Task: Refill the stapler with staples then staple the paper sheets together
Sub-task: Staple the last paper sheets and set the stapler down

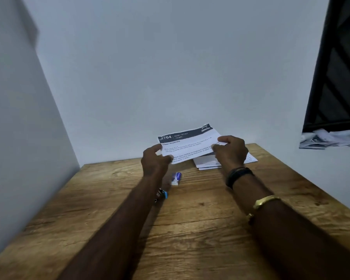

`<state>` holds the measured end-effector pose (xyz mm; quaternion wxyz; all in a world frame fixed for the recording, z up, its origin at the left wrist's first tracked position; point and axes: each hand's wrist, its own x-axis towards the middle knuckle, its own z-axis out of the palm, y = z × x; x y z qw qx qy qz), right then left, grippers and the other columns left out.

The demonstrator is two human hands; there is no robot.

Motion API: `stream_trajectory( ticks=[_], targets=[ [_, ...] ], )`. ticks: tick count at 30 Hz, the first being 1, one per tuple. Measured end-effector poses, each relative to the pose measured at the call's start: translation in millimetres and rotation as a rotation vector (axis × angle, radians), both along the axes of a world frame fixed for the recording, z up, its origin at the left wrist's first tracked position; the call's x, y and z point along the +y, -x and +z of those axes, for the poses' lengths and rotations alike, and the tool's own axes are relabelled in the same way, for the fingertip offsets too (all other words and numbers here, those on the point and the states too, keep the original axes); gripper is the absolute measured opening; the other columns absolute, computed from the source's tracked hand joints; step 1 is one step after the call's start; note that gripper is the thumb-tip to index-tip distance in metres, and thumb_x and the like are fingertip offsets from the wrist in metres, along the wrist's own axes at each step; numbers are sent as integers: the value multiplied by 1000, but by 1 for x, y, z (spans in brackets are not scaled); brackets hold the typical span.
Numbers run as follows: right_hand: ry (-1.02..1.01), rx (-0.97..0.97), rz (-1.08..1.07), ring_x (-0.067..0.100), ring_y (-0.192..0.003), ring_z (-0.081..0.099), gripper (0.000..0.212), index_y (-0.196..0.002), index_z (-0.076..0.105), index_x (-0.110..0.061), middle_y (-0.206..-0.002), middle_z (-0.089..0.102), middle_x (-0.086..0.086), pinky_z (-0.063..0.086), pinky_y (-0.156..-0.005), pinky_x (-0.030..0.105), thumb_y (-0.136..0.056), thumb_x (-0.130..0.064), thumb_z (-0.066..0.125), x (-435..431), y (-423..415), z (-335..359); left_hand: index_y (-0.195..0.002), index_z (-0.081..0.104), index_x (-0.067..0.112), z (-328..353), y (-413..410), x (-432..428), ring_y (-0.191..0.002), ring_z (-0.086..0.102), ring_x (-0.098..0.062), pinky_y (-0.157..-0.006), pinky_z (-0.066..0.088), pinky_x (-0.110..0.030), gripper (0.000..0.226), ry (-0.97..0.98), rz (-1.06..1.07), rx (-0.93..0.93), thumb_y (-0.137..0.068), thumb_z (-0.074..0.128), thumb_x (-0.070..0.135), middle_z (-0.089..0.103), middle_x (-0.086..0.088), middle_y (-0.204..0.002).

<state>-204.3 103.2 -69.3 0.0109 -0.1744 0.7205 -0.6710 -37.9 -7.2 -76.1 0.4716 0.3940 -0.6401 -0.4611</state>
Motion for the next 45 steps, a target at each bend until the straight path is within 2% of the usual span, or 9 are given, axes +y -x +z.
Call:
stream_trajectory(
  ticks=[7, 10, 12, 17, 22, 26, 30, 35, 45],
  targets=[
    [-184, 21, -87, 33, -119, 65, 39, -114, 76, -9, -125, 72, 12, 51, -104, 34, -76, -13, 87, 22, 63, -14, -118, 70, 4, -14, 75, -2, -104, 62, -17, -85, 41, -19, 42, 82, -91, -263, -78, 83, 7, 64, -2, -109],
    [-264, 20, -101, 33, -114, 67, 33, -105, 77, -5, -119, 74, 13, 51, -95, 32, -75, -12, 86, 25, 80, -22, -125, 67, 4, -18, 95, -4, -118, 64, -23, -84, 41, -16, 46, 141, -128, -388, -81, 79, 9, 68, -8, -124],
    [-332, 8, -101, 33, -107, 68, 22, -92, 76, -7, -111, 76, 11, 47, -82, 27, -73, -12, 85, 26, 87, -24, -120, 68, 4, -19, 103, -5, -118, 65, -26, -90, 47, -22, 38, 183, -140, -457, -83, 75, 9, 70, -10, -125],
    [-505, 17, -82, 34, -107, 69, 29, -97, 72, -10, -112, 75, 11, 47, -73, 28, -73, -20, 85, 22, 97, -27, -105, 68, 0, -19, 116, -1, -112, 65, -36, -90, 50, -36, 20, 295, -158, -658, -87, 64, 8, 72, -18, -113],
    [-605, 101, -87, 35, -114, 63, 36, -110, 66, -8, -125, 65, 16, 52, -85, 34, -79, -19, 81, 19, 99, -32, -104, 67, -6, -22, 118, 3, -108, 65, -40, -85, 52, -39, 26, 325, -233, -830, -86, 57, 10, 71, -25, -111],
    [-594, 136, -99, 36, -110, 61, 36, -117, 66, -10, -132, 52, 17, 47, -77, 31, -83, -15, 76, 23, 92, -30, -107, 69, -2, -18, 111, 3, -113, 64, -38, -89, 50, -37, 28, 340, -227, -789, -89, 61, 17, 70, -22, -116],
    [-437, 297, -33, 32, -113, 62, 40, -122, 69, -16, -130, 61, 11, 46, -88, 27, -83, -13, 75, 22, 70, -22, -124, 69, 13, -12, 91, 3, -125, 61, -26, -100, 45, -28, 36, 318, -141, -615, -91, 67, 25, 67, -7, -132],
    [-423, 381, 203, 22, -109, 67, 20, -102, 79, -20, -111, 76, -1, 47, -85, 25, -82, -19, 74, 4, 21, -8, -92, 81, 19, 1, 48, 6, -108, 70, -23, -95, 54, -33, 16, 303, 28, -446, -88, 68, 29, 79, 0, -109],
    [-550, 440, 526, 18, -105, 65, 36, -106, 76, -24, -113, 71, 0, 48, -82, 26, -75, -40, 83, -34, -69, -22, -112, 73, 19, -5, -48, 10, -109, 68, -25, -84, 49, -27, 29, 171, 152, -658, -84, 72, 30, 75, -6, -113]
  ],
)
